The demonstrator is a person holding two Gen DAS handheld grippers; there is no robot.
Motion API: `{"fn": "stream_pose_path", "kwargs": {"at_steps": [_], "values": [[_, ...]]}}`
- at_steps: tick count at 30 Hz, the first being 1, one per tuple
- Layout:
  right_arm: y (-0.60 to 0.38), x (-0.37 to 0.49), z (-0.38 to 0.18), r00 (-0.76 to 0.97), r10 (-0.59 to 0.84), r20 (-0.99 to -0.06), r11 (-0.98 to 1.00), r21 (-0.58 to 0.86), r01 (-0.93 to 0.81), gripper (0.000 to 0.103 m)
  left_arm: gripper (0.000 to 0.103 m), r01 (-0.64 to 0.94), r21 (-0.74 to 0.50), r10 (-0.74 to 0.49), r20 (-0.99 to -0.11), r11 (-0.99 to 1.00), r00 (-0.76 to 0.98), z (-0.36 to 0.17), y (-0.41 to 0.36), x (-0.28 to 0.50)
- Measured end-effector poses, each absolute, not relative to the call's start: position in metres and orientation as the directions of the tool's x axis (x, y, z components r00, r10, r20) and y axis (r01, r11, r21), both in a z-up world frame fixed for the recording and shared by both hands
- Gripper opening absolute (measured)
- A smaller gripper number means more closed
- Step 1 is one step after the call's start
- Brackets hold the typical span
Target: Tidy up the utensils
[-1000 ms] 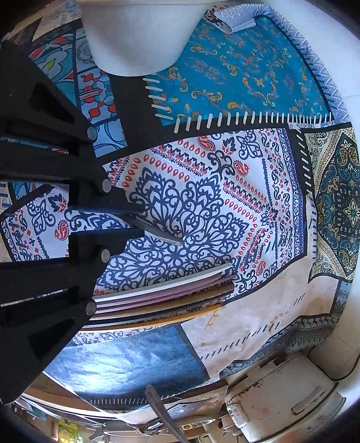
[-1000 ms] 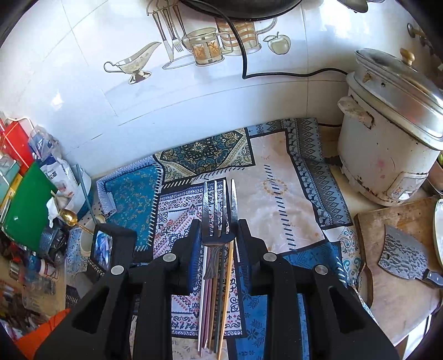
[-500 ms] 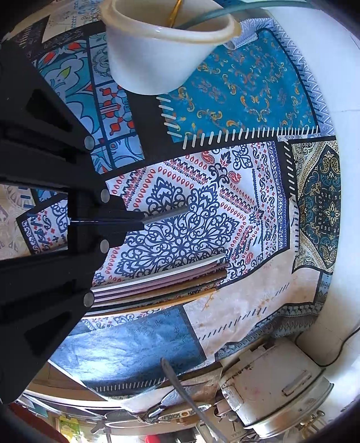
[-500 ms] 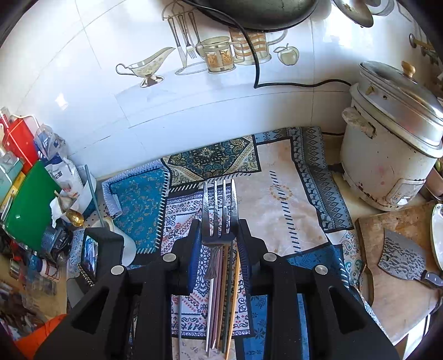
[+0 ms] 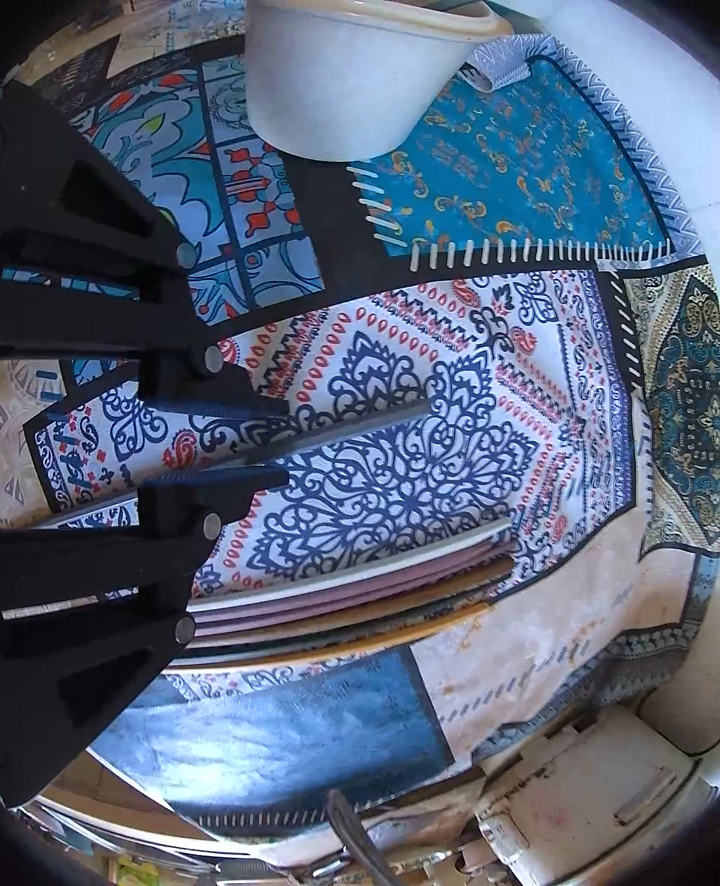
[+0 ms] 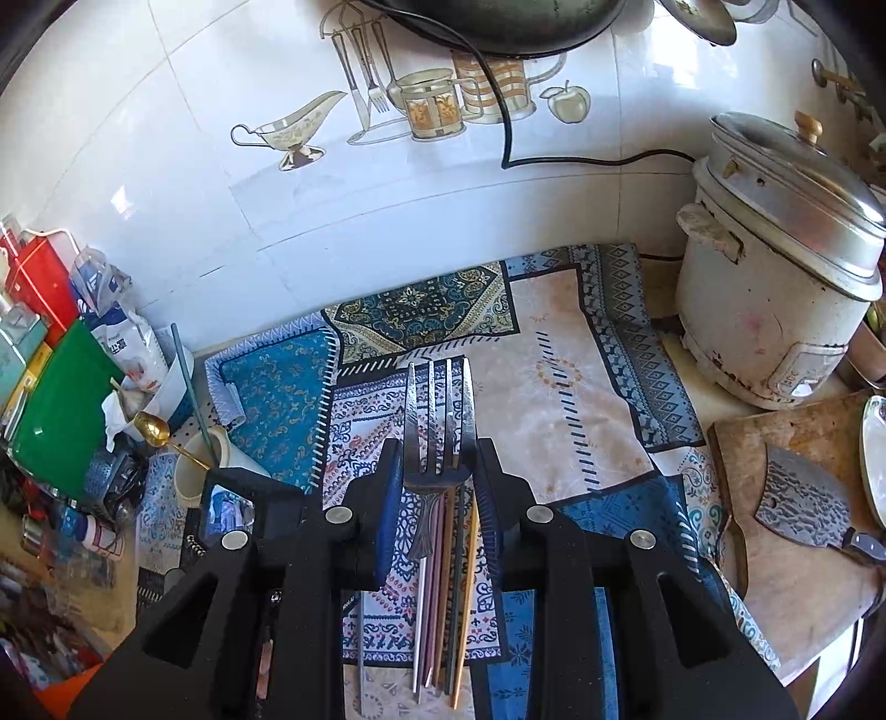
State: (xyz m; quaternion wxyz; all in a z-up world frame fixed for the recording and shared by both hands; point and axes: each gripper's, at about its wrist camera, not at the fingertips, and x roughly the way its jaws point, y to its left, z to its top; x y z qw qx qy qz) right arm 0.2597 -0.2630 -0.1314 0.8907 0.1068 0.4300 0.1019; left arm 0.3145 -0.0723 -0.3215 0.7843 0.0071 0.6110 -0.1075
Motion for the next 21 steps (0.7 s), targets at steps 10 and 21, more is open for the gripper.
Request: {"fn": "stream_pose_path", "kwargs": {"at_steps": [10,21], "values": [[-0.277,0.257,-0.128,0.617,0.272,-0.738,0.956,0.283,-0.082,0.023,0.004,0.145,-0.154,-0.185,-0.955,0.977,0.231,-0.320,-0.077,0.326],[-0.262,0.260,-0.111,0.648,0.288,-0.705,0.954,0.266,-0.135,0.023,0.004,0.143,-0.194,-0.235,-0.890,0.971,0.391,-0.248,-0.050,0.296]]}}
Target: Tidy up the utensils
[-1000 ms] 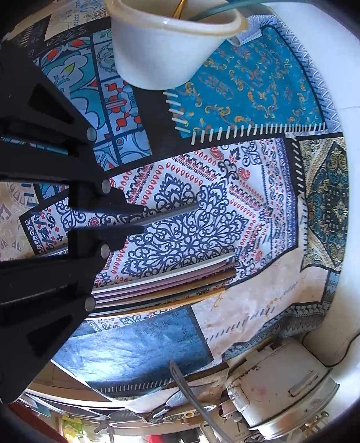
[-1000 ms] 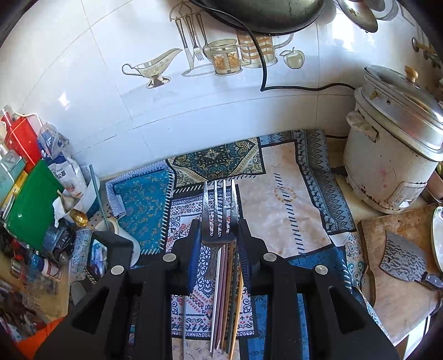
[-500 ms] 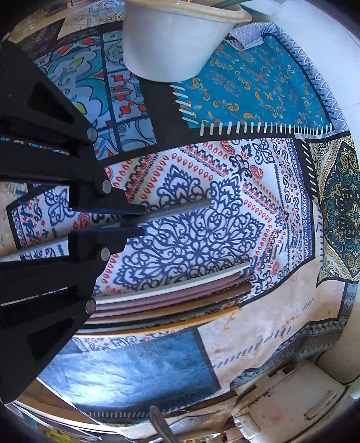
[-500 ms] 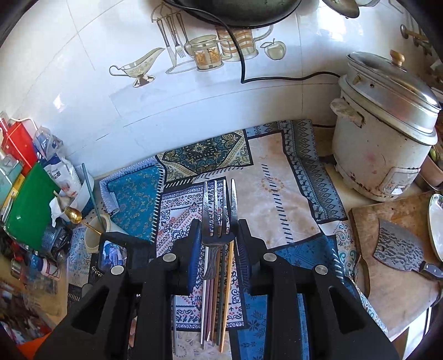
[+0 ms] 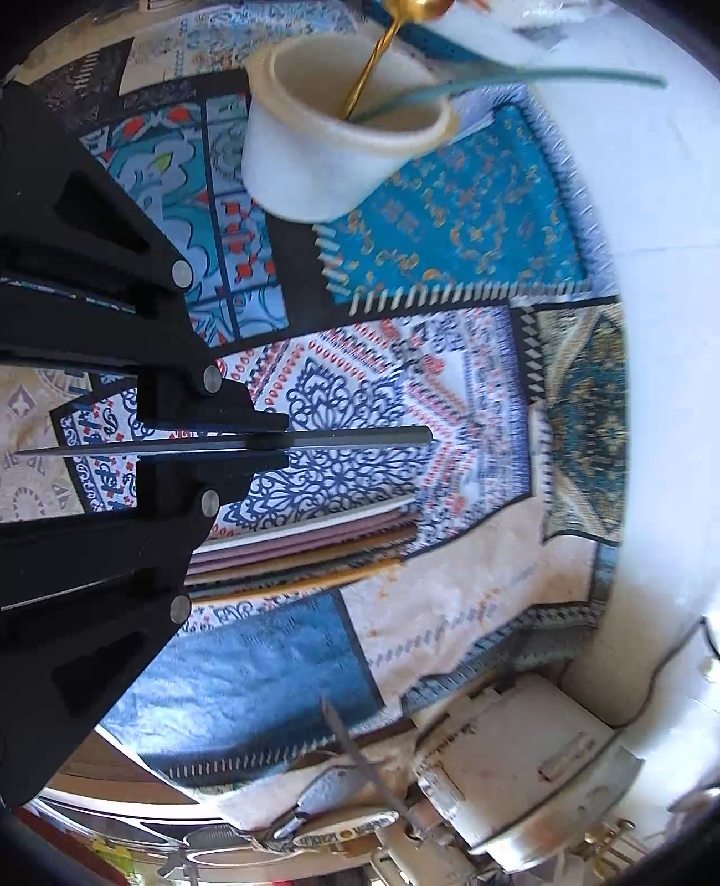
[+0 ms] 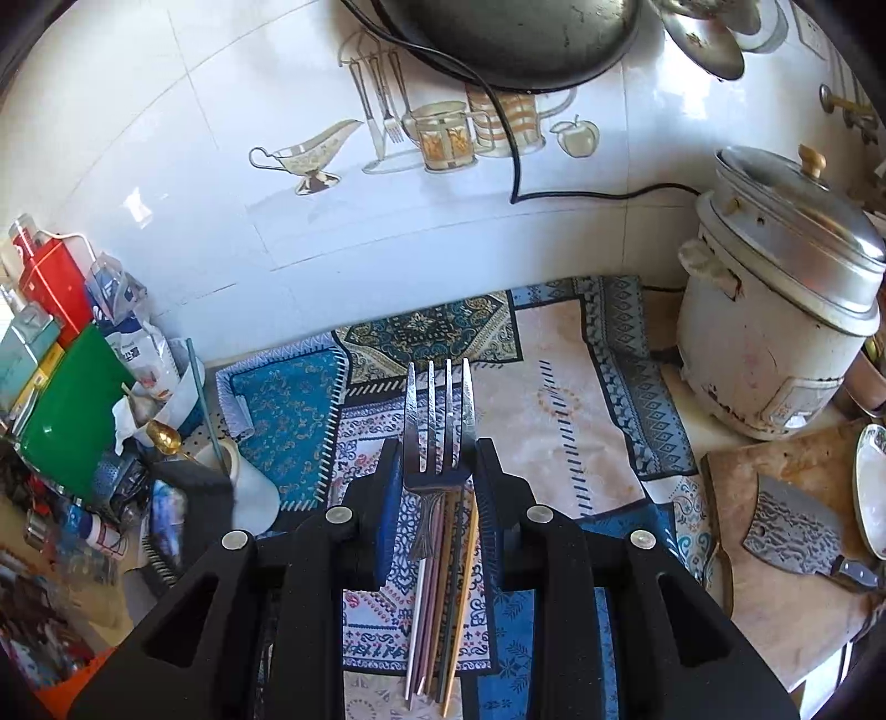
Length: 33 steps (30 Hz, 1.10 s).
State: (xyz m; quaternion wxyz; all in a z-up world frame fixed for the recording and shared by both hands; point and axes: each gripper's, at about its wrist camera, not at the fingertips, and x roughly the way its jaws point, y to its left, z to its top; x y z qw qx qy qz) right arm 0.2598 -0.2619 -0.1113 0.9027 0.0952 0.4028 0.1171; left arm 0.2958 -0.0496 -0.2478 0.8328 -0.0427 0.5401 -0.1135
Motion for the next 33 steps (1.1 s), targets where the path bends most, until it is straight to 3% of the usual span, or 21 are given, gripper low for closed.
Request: {"fn": "stream_pose_path", "kwargs": {"at_steps": [4,24,30,33], "values": [[-0.252,0.262,-0.104,0.659,0.295,-0.692,0.953,0.259,-0.155,0.023,0.003,0.119,-0.247,-0.274,-0.850,0.962,0.449,-0.216,-0.035,0.284],[-0.229,0.269,-0.078,0.702,0.313,-0.640,0.949,0.242,-0.202,0.023,0.000,0.187,-0.246,-0.308,-0.692,0.951,0.653,-0.128,-0.021,0.272],[-0.229,0.272,-0.075,0.710,0.308,-0.633,0.950,0.243,-0.196,0.023,0.002,0.205,-0.214,-0.295,-0.751,0.955,0.591,-0.145,-0.020,0.282],[-0.233,0.273,-0.077,0.710,0.298,-0.638,0.953,0.242,-0.182,0.023,0.015,0.221,-0.187,-0.278,-0.805,0.957,0.524,-0.172,-0.030,0.289]]}}
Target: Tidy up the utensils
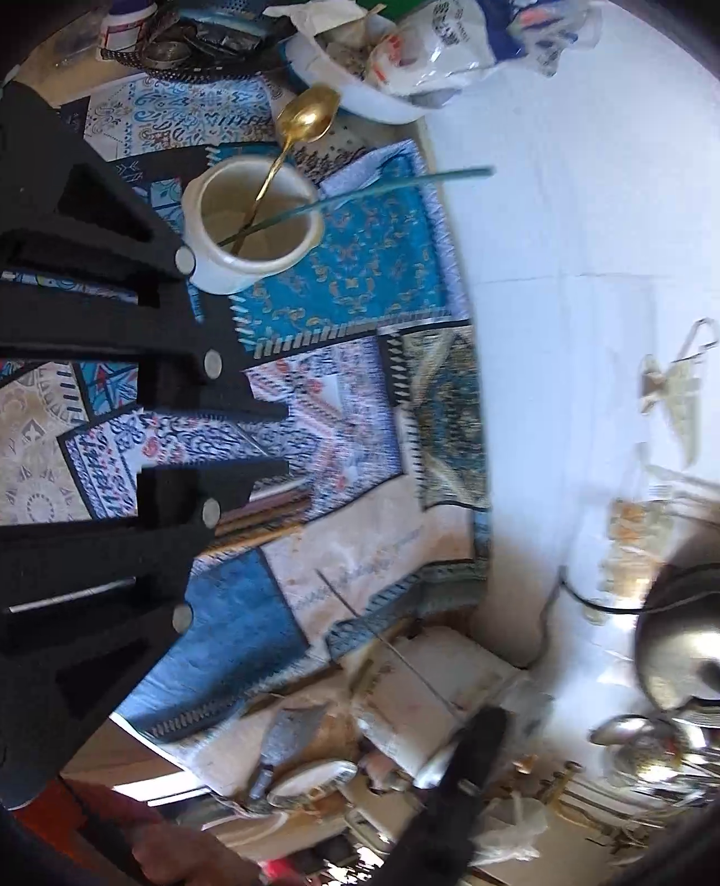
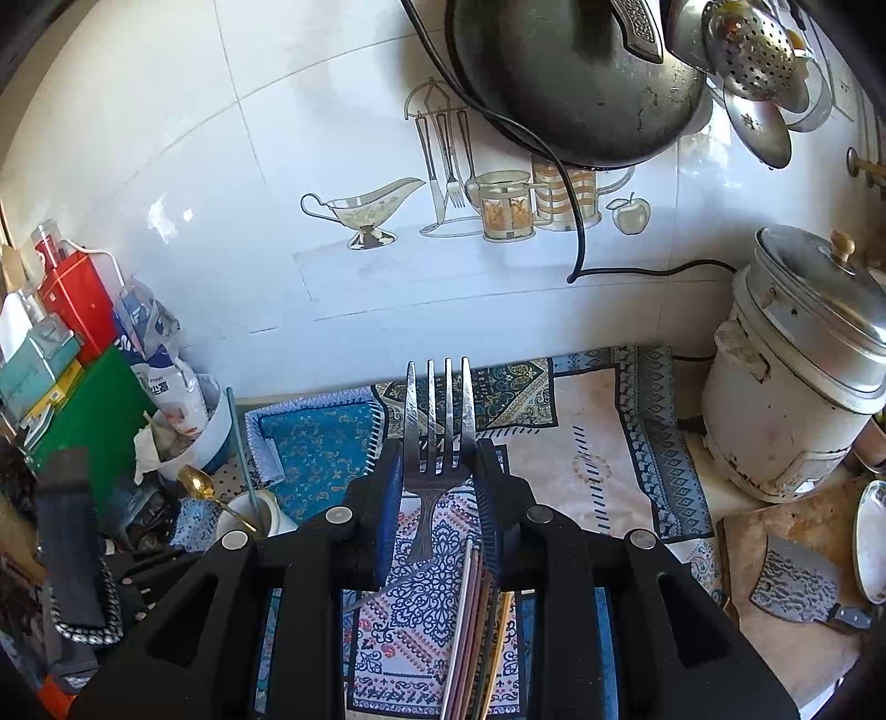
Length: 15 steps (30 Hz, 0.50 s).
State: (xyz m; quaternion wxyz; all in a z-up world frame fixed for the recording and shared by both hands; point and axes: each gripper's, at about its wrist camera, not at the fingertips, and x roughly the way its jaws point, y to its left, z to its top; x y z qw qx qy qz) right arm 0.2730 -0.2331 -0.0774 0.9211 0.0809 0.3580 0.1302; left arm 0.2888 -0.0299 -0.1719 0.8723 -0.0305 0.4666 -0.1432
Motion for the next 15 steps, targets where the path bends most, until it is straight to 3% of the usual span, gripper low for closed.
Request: {"fn": "stream_pose_path", "kwargs": {"at_steps": [3,10,15], "values": [[-0.242,0.273,-0.082,0.706,0.285,-0.649,0.956,0.243,-0.162,0.023,0.025,0.242,-0.185,-0.278,-0.854,0.952,0.439,-0.206,-0.046,0.296],[-0.277,0.274,-0.095,0.689,0.234,-0.686,0.967,0.239,-0.090,0.023,0.026,0.284,-0.196,-0.269,-0.932,0.938,0.243,-0.283,-0.101,0.305],[-0.307,0.274,-0.106,0.672,0.195,-0.715,0.972,0.233,-0.033,0.023,0.026,0.321,-0.241,-0.309,-0.934,0.916,0.181,-0.304,-0.138,0.310]]}}
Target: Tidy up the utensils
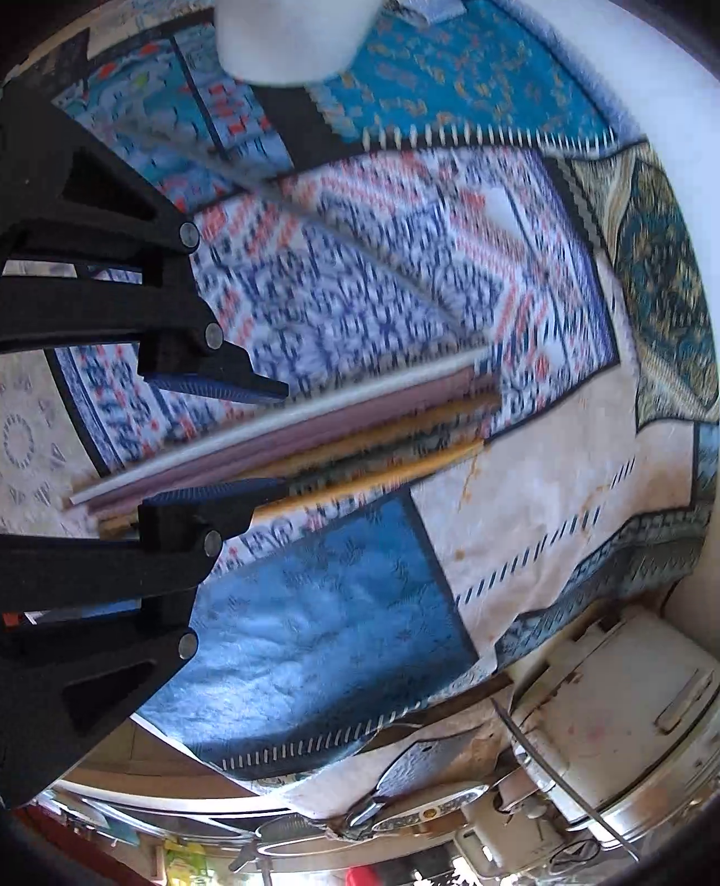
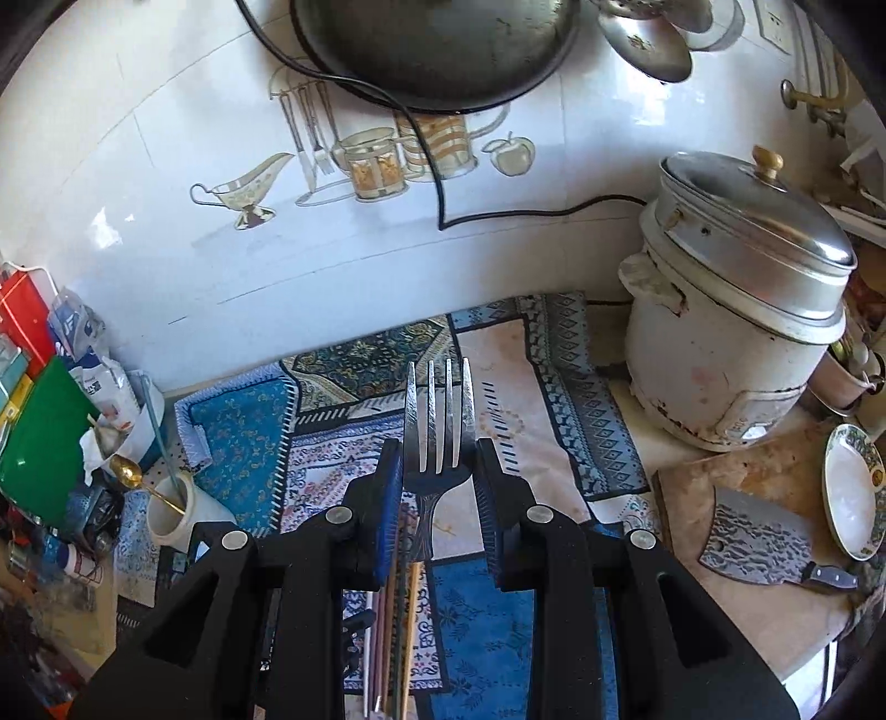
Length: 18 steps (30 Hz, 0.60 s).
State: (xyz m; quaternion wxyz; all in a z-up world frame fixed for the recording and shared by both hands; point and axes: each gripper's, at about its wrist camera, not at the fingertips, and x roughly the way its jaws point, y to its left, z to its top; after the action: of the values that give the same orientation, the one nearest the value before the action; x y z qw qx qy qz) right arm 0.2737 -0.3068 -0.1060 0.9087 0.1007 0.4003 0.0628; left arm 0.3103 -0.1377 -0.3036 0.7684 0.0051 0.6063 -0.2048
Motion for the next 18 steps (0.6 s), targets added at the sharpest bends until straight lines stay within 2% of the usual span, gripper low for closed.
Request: {"fn": "stream_pose_path", "kwargs": {"at_steps": [6,8,13,18], "values": [[-0.347,0.278,-0.119,0.652,0.168,-0.739,0.970,0.242,0.025,0.023,0.025,0.300,-0.288,-0.344,-0.927,0.909,0.152,-0.320,-0.165,0.334],[-0.357,0.280,-0.122,0.649,0.166,-0.742,0.969,0.244,0.032,0.023,0.019,0.277,-0.296,-0.348,-0.924,0.914,0.160,-0.321,-0.168,0.341],[-0.373,0.289,-0.127,0.646,0.177,-0.742,0.968,0.250,0.022,0.023,0.013,0.245,-0.247,-0.296,-0.937,0.937,0.187,-0.325,-0.174,0.357],[-0.381,0.299,-0.133,0.643,0.198,-0.740,0.967,0.256,-0.003,0.023,0.012,0.234,-0.205,-0.257,-0.941,0.950,0.221,-0.324,-0.183,0.369]]}}
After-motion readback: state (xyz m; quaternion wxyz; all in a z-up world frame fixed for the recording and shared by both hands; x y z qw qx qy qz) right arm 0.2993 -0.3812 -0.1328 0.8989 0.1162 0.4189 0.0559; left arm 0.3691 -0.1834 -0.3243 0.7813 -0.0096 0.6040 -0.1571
